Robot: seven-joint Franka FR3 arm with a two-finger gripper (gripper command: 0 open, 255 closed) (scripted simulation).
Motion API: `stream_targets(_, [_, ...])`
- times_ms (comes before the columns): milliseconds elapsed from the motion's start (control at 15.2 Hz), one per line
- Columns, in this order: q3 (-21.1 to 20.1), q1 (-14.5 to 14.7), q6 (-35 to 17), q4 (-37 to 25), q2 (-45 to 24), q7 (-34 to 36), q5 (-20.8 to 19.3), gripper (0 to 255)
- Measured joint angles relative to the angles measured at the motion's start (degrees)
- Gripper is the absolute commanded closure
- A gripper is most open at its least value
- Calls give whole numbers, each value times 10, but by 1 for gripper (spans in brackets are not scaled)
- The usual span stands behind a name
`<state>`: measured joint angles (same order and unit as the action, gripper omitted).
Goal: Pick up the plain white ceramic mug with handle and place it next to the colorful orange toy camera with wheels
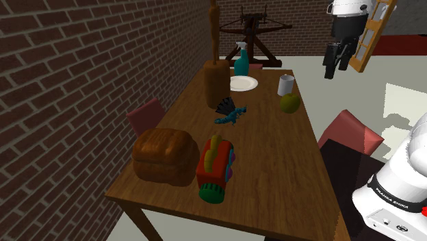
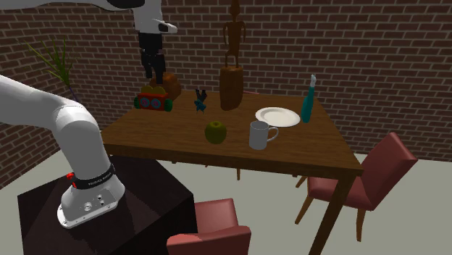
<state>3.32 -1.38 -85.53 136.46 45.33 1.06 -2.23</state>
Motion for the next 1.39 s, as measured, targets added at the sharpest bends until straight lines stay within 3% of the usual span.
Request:
stream_targets(396, [29,-8,-69,9,-50,-28,-20,0])
stream_targets(924, [89,-20,-199,-22,-186,-89,-43,0])
stream_targets(1386, [134,-24,-294,-86,-325,-147,-28,0])
